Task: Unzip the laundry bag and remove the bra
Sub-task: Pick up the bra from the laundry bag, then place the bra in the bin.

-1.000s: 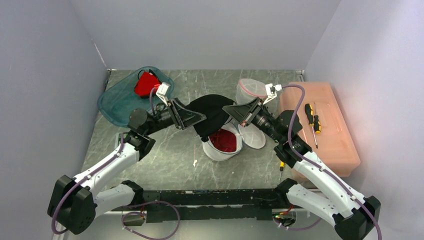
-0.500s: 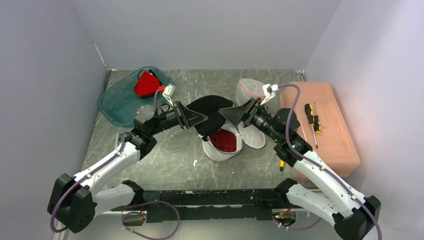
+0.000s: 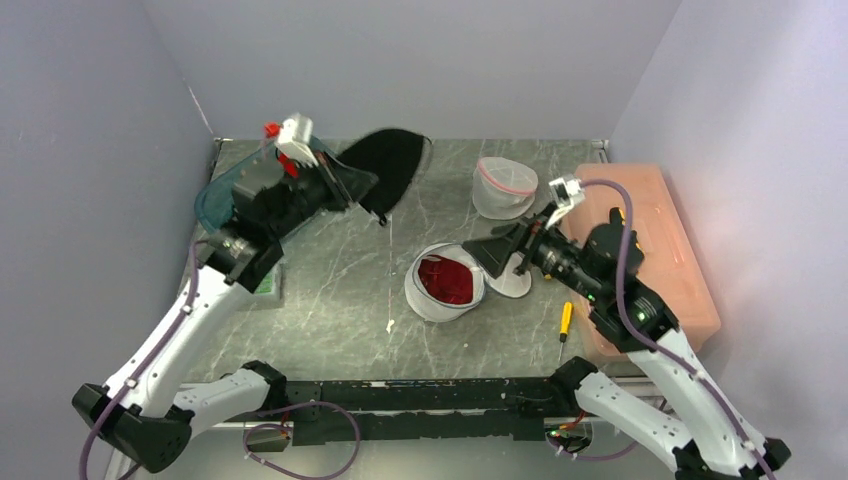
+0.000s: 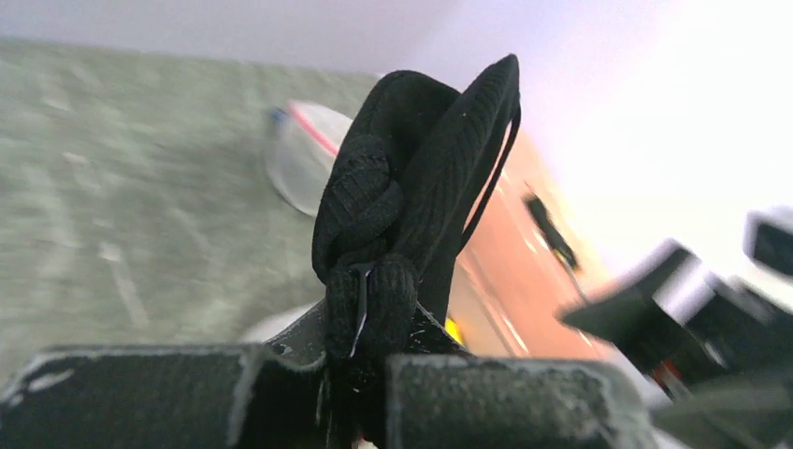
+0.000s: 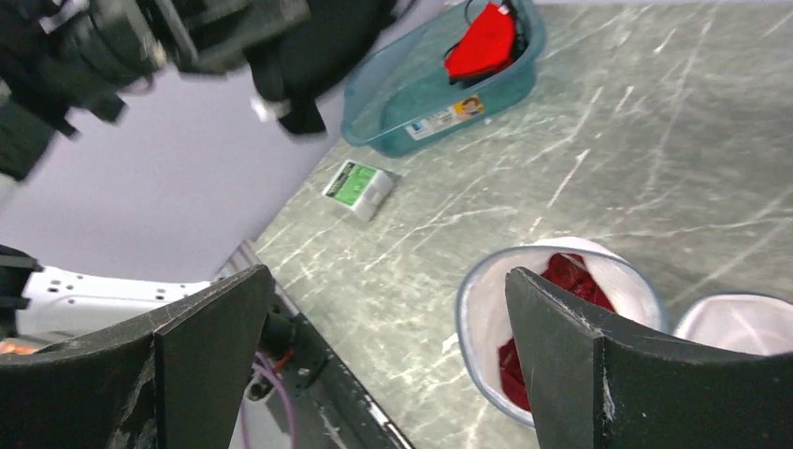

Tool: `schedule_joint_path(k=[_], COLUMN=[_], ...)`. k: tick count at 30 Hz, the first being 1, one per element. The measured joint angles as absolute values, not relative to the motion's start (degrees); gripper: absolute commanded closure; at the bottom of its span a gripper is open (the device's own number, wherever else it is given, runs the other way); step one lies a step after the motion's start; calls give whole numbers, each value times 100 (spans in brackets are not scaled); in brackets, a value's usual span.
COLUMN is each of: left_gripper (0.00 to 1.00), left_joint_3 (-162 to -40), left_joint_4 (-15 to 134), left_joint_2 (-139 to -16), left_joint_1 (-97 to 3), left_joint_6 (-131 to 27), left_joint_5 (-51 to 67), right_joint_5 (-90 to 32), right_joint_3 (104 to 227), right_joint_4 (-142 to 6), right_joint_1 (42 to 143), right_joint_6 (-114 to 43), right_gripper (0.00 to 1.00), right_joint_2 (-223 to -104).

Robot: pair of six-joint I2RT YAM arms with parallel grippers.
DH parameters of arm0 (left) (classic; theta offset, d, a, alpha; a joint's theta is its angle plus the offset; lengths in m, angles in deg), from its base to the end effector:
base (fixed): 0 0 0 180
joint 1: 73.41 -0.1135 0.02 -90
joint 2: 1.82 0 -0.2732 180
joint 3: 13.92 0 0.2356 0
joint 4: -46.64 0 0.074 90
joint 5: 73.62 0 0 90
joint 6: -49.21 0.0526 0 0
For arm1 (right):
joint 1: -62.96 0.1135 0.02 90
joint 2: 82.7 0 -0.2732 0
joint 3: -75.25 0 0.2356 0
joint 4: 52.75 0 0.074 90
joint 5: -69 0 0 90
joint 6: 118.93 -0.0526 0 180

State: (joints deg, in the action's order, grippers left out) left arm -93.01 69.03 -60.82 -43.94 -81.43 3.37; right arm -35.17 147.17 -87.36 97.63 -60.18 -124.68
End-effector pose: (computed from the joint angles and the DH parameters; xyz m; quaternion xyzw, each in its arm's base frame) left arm 0.1907 -0.1213 0.4236 0.0084 0.7208 -0.4622 0.5165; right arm 0.1125 0.0934 0.4036 -0.1053 0.7269 0.4420 0.5149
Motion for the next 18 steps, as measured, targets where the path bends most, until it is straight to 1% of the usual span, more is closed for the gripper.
schedule_joint_path(k=[2,4,7,10,13,16,18], left_gripper=[97,97,97,97,97,97,97], left_joint_3=[-9974,-10512,-10844,-10866,-10807,-10457,-10125], left_joint_4=[7517,7996,8398,8691,8739,8549,8385], left_joint_2=[-6327,-6616,-7002,-7370,-7829,-8113,-8242], left_joint_1=[-4665,-5067,-5943,-6855,-7760,-8324,-8448], left_joint_6=[-7874,-7697,-7614,-7689,-7960,-8296,-8513], left_joint_5=[835,1189,1419,1364,1185,1130,1183], right_joint_5=[-3316,-3137,-2947,-2870,-2881,-2922,-2975], right_joint_3=[14500,14039,12876,11947,11307,11104,11086], right_joint_4=[-8795,-8552,-8172,-8059,-8026,-7886,-7678], right_joint_1=[9763,9763,9763,9763,9763,9763,9763], right_joint_6=[-5887,-5867,-5930,-6097,-6284,-6416,-6475], right_gripper=[0,0,0,0,1,1,2], right_joint_2=[-12085,-11639,-10966,-10863,-10933,-10949,-10942])
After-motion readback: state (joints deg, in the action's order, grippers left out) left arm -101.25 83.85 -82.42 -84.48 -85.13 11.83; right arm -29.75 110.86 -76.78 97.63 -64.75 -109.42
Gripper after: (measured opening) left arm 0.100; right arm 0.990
